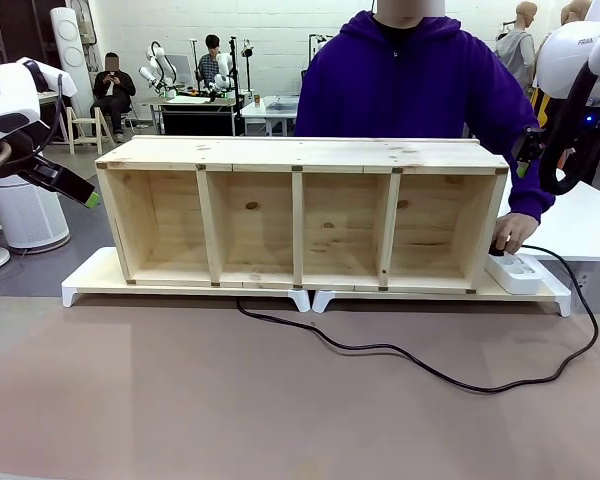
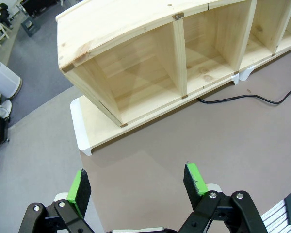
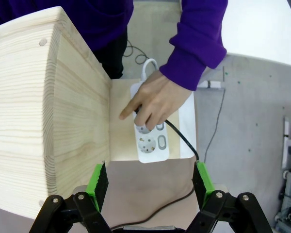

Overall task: Perform cable management.
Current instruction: Release the Power Cable when the human grasps it.

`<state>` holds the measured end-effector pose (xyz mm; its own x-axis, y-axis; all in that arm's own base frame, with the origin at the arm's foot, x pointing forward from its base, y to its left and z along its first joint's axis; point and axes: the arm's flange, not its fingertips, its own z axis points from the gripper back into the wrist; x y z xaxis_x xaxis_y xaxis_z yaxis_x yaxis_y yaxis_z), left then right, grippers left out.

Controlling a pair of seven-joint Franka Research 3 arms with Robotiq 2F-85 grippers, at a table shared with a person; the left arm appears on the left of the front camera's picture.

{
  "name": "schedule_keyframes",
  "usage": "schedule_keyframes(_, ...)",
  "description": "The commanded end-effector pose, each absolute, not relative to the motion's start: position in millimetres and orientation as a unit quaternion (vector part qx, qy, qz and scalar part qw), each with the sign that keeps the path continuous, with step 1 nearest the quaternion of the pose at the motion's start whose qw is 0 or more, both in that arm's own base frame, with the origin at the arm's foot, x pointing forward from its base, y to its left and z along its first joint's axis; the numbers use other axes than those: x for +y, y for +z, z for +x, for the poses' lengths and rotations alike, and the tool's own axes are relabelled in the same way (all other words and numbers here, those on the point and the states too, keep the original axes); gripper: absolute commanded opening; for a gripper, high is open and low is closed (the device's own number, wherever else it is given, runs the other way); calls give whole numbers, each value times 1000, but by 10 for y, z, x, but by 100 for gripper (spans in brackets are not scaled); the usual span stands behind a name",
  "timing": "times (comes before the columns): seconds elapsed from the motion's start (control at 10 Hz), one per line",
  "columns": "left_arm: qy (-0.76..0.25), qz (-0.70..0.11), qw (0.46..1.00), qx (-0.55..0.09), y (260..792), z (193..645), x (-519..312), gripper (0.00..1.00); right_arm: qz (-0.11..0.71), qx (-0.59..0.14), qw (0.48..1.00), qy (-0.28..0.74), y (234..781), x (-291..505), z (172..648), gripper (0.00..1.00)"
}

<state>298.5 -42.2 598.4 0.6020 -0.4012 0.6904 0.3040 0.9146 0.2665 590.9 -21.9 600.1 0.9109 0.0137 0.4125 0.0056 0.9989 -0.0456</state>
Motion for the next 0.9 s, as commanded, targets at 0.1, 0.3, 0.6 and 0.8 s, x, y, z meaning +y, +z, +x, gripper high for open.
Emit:
schedule_keyframes(0.1,-194,56,891,-406,5985,3006,-436,100,-23,-209,978,2,5992,-220,5908,90)
schedule_keyframes(0.3,-194,56,891,-406,5985,3006,-436,100,-23,-209,978,2,5992,-220,5908,90)
schedule_keyframes(0.6,-194,56,891,-406,5985,3006,-436,100,-23,-209,978,2,5992,-220,5908,90)
schedule_keyframes(0.8,-194,56,891,-406,5985,3006,-436,100,-23,-209,978,2,5992,-220,5908,90)
